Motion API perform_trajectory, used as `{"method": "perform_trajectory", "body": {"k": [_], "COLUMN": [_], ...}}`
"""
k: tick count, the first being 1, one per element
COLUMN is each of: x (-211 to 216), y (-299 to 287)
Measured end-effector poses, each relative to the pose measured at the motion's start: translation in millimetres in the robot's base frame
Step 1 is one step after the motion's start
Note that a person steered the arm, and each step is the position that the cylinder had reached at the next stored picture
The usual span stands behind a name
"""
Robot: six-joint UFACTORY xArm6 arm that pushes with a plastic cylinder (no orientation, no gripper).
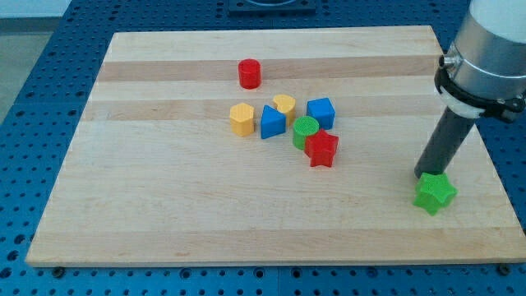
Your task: Move green circle into red star
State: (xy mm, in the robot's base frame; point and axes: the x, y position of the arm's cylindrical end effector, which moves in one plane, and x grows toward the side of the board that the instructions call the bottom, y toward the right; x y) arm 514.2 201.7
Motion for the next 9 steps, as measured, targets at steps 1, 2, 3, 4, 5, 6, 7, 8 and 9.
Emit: {"method": "perform_trajectory", "body": {"k": [1,2,3,4,5,6,7,8,9], "x": [3.8,-15.6,-80.2,-143.3,-181.0,-175.1,-175.1,-171.1,-138.5], "y": [0.0,-3.6,-44.1,-88.8,-147.3,-224.6,-232.9,-239.2,-229.3]}}
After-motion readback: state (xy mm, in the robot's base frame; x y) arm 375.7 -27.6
